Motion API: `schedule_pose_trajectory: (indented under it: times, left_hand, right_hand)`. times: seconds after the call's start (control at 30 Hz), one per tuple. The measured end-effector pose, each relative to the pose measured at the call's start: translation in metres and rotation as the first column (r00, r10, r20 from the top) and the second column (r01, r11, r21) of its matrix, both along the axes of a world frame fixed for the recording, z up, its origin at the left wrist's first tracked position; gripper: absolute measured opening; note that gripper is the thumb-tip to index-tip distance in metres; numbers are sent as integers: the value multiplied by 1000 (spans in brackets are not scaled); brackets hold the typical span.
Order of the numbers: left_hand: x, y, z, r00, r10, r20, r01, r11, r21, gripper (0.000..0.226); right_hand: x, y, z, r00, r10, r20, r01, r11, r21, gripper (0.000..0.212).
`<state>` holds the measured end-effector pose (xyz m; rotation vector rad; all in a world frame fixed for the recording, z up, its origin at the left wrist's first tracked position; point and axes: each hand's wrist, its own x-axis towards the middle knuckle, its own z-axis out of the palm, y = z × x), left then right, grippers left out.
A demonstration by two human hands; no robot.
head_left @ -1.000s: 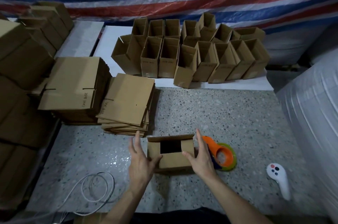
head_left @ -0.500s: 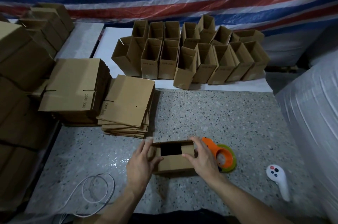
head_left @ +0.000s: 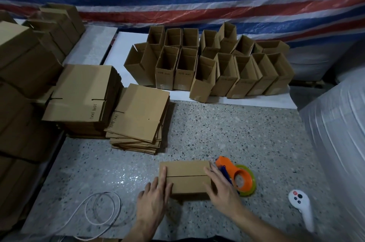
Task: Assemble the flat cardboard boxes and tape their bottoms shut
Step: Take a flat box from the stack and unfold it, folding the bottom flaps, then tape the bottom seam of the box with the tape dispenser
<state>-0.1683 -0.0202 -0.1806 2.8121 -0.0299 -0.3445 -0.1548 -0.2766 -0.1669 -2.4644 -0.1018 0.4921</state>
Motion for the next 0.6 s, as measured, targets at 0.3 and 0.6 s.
schedule_pose_trajectory:
  times: [0.3, 0.6]
  left_hand:
    - [-2, -6, -1, 997, 66, -51, -66, 998, -13, 65]
    - [1, -6, 10, 988, 86, -127, -89, 996, -21, 64]
  right_hand:
    - [22, -44, -50, 800, -546, -250, 435, 814, -385, 65]
    - [33, -59, -27, 901, -419, -108, 364, 869, -337, 33]
